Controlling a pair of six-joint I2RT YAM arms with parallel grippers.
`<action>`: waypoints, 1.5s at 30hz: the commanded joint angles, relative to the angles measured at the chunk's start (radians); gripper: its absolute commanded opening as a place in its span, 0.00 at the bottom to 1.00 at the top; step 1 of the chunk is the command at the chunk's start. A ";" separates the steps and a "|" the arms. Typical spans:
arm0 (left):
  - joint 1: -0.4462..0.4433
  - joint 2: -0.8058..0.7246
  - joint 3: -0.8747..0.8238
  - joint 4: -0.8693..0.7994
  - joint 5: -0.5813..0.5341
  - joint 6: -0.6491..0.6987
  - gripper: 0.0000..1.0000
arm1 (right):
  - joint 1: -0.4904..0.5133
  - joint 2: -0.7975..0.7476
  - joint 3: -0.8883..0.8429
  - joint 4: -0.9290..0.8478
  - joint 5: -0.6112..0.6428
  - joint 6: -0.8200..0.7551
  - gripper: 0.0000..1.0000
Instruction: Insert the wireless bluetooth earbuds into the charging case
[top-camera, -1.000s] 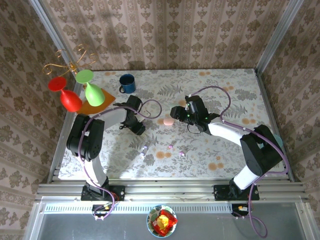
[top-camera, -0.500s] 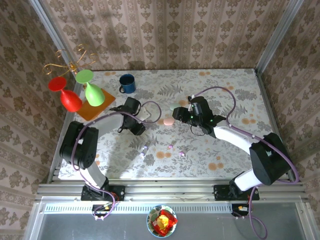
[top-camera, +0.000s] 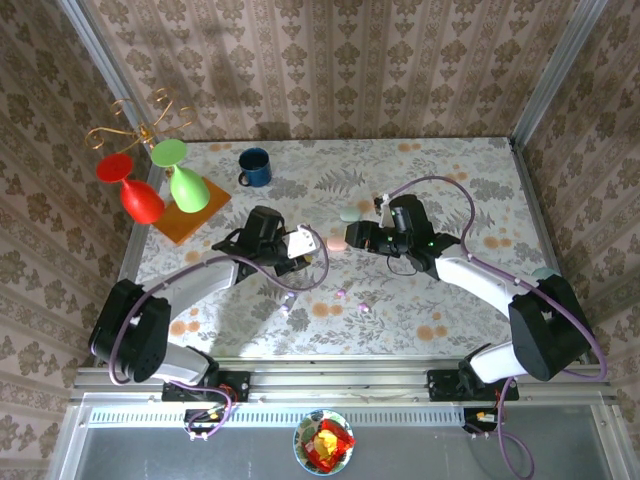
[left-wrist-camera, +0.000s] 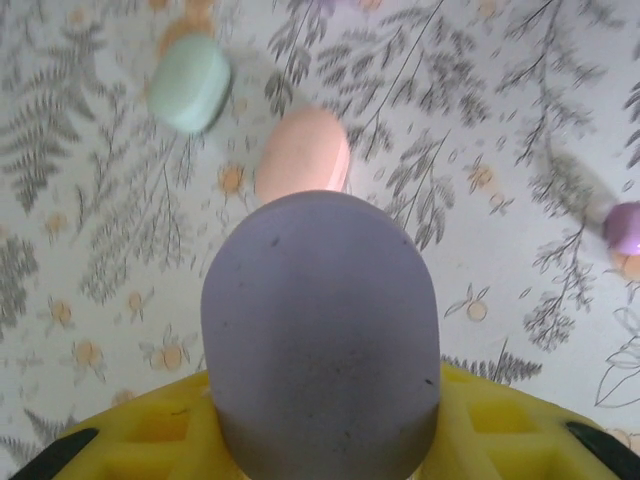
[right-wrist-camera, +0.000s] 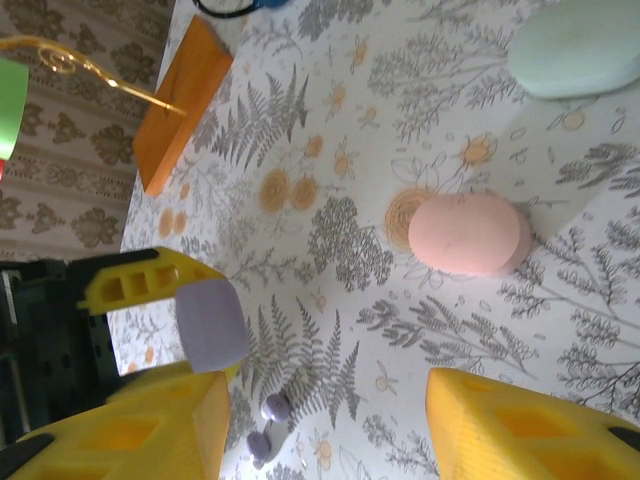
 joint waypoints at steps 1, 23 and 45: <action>-0.015 -0.031 -0.021 0.068 0.113 0.067 0.40 | -0.005 -0.024 -0.019 0.047 -0.112 -0.022 0.56; -0.041 -0.038 -0.010 0.086 0.144 0.081 0.40 | 0.068 0.133 0.088 0.085 -0.246 -0.034 0.47; 0.104 -0.131 -0.340 0.947 0.323 -0.381 1.00 | -0.034 -0.024 -0.052 0.385 -0.351 0.264 0.17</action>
